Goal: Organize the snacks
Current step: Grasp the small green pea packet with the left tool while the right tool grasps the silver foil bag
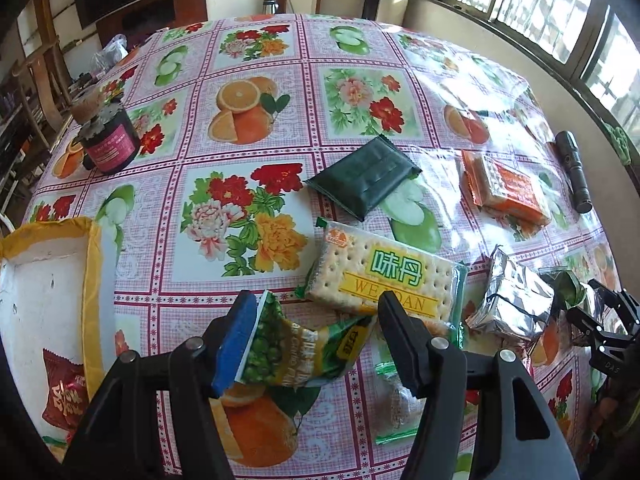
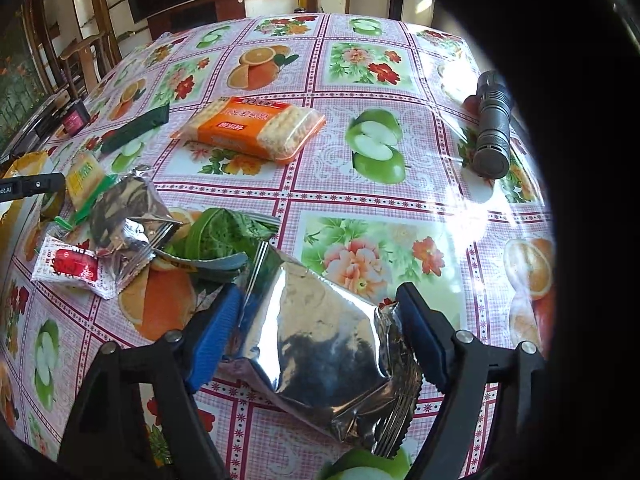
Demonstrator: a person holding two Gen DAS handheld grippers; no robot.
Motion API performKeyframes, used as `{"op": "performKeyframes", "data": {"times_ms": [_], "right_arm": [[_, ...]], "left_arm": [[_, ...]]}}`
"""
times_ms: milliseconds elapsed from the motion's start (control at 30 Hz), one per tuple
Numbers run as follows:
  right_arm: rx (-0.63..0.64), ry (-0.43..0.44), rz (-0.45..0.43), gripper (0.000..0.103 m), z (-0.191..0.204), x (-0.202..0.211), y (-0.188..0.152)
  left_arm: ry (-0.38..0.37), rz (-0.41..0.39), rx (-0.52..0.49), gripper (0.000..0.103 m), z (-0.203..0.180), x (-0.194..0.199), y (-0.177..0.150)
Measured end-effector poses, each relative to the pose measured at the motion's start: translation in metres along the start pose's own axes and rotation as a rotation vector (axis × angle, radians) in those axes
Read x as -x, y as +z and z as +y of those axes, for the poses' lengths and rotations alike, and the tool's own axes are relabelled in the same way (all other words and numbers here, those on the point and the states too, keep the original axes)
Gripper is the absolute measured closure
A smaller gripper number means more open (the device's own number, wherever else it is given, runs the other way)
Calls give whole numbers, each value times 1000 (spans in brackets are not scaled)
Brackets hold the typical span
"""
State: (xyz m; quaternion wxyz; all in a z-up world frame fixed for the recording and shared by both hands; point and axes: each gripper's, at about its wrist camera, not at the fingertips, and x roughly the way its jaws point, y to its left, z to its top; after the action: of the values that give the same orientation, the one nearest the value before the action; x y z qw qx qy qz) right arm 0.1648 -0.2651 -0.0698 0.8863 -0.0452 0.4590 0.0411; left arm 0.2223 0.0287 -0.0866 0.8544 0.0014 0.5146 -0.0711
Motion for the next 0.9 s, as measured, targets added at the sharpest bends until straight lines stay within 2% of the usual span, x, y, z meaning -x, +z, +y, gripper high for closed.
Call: {"op": "performKeyframes", "data": {"times_ms": [267,333,467,533,567,633,700,767,900], "right_arm": [[2,2,0,26,0,1,0],[4,2,1,25,1,1,-1],[10,-3,-2,26,4,2,-1],[10,-4,-5,27,4,2,-2],[8,-4,-8,28,4,2,-2],[6,-3,-15,31,5,3,-2],[4,1,-18,33,5,4,-2],[-2,7,-22,36,5,5,-3],[-25,26,-30,39,3,10,-5]], "left_arm": [[-23,9,-10,39,5,7,-11],[-17,18,-19,39,7,5,-17],[41,30,-8,39,12,-5,-21],[31,28,-1,40,14,-5,-20],[27,27,0,43,14,-5,-20],[28,19,1,61,16,-4,-19],[3,19,15,66,20,-2,-17],[-9,8,24,77,21,0,-17],[-14,-1,23,77,18,5,-18]]}}
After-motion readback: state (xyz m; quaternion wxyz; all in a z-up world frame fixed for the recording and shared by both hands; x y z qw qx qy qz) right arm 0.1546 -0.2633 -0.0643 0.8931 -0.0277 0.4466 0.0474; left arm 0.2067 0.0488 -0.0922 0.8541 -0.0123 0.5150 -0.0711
